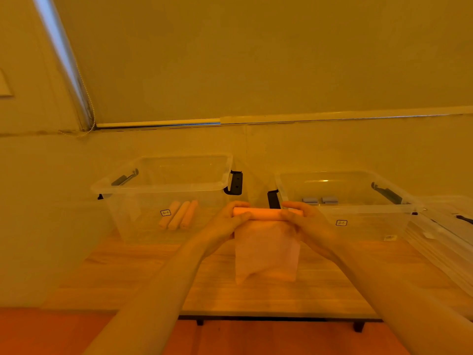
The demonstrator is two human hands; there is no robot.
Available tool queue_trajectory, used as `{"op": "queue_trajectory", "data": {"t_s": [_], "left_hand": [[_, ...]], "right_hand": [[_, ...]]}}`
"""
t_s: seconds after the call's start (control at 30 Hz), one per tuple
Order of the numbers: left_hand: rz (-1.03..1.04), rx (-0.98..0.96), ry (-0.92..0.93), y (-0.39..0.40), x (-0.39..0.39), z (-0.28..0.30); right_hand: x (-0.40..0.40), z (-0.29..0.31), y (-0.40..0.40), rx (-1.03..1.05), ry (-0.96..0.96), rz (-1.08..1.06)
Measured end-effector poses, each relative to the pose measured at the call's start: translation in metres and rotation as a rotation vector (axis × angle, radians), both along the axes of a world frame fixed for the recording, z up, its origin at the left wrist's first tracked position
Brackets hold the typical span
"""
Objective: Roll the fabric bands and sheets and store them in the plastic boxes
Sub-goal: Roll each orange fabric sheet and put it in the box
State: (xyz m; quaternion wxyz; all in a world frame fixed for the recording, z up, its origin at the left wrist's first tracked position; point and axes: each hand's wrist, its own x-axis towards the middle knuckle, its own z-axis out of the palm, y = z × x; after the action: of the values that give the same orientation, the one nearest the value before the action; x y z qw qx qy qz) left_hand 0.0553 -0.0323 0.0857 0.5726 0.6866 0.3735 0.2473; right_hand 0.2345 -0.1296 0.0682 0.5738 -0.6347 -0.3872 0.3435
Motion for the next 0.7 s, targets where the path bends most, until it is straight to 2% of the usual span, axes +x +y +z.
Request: {"op": "queue_trajectory", "data": {"t_s": [0.13,0.33,0.57,0.7], "left_hand": [[0.010,0.001,-0.020,0.0004,0.0007,-0.0008],[0.035,0.019,-0.034,0.0026,0.0002,-0.0030],[0.014,-0.092,-0.059,-0.0032,0.0017,-0.0023],[0.037,-0.078,-0.057,-0.0022,-0.0012,-0.0009]], "right_hand": [[0.0018,-0.0007,0.0013,0.015,-0.014,-0.018],[0.0058,-0.0001,0.0016,-0.098,0.202,0.039],[0.0055,-0.0008,-0.0008,-0.055,0.106,0.022],[0.0024,-0.0010,0.0007,-0.047,0.096,0.020]]}}
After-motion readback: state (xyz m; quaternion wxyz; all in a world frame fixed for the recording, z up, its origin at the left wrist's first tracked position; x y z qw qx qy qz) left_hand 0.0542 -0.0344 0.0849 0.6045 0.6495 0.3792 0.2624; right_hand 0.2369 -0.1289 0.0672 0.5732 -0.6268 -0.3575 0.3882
